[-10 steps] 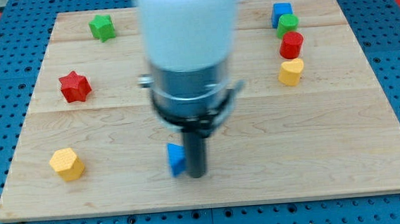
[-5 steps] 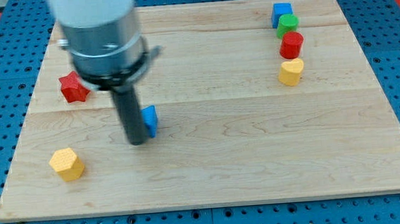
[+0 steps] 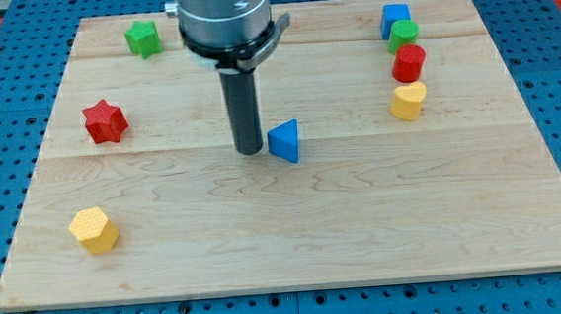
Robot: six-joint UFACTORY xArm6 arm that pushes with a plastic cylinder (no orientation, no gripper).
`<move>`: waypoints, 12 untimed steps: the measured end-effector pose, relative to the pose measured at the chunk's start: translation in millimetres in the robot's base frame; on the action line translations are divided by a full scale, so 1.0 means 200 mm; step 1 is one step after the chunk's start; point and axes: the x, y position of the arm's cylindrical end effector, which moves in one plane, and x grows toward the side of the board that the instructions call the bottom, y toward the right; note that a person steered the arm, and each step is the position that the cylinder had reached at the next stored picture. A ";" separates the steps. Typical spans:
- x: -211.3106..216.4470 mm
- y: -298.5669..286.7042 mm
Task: Move the blue triangle closer to the yellow heart
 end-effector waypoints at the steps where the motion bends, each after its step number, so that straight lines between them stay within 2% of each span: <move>1: 0.00 0.48; 2: 0.02 0.72; 3: 0.05 0.44; 5: 0.34 0.79; 7: 0.25 0.96; 10: 0.10 0.97; 11: 0.30 1.09; 12: 0.62 0.70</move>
